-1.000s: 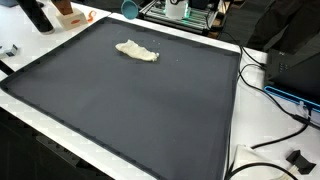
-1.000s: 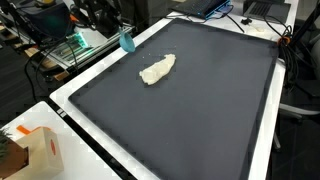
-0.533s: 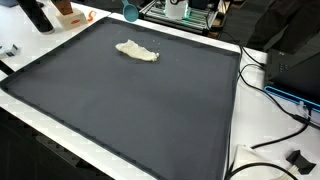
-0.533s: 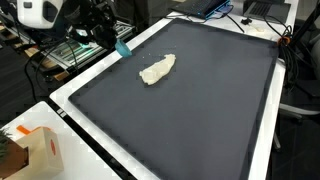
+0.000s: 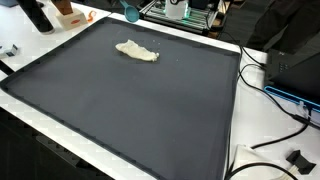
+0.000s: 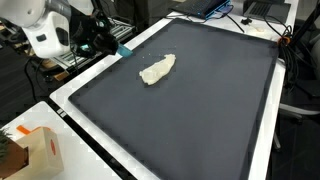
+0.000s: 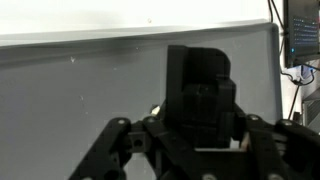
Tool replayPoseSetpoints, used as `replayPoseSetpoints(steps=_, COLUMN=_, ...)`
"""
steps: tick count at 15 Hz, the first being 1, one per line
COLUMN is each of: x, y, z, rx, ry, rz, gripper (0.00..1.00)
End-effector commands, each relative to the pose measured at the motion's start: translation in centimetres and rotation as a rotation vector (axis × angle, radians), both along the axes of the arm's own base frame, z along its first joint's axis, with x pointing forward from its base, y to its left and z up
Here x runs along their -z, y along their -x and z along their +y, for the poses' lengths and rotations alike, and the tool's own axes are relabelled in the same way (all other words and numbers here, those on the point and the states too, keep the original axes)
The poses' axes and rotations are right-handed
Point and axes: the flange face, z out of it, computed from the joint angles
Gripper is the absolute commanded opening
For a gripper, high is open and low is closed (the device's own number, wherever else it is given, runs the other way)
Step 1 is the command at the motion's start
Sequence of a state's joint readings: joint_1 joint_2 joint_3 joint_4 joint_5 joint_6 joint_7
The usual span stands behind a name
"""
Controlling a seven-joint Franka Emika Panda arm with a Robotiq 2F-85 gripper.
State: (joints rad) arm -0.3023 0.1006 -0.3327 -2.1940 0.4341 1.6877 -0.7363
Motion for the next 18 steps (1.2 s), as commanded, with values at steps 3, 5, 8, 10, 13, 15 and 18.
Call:
replayPoseSetpoints(steps=3, x=1.9, y=-1.1, z=-2.3, rx=-0.024, ry=-0.167, rz=-0.088, gripper=0.27)
replayPoseSetpoints(steps=5, x=2.6, y=-1.5, z=-2.7, rx=-0.019, ry=-0.214, rz=-0.109, gripper=0.27)
replayPoseSetpoints(steps=8, x=3.9, y=-2.1, z=-3.2, rx=0.012, ry=-0.286, rz=-0.115, gripper=0.27)
replayPoseSetpoints(steps=10, x=4.7, y=-2.5, z=-3.1, rx=0.031, ry=-0.323, rz=-0.111, gripper=0.27)
replayPoseSetpoints(steps=13, x=5.7, y=-3.2, z=-3.0, rx=0.039, ry=-0.352, rz=-0.104, gripper=0.27)
replayPoseSetpoints(steps=15, x=6.5, y=-3.7, z=-2.9, rx=0.048, ry=-0.363, rz=-0.1, gripper=0.27)
replayPoseSetpoints(steps=18, x=7.4, y=-4.3, z=-2.8, rx=0.062, ry=-0.376, rz=-0.087, gripper=0.27)
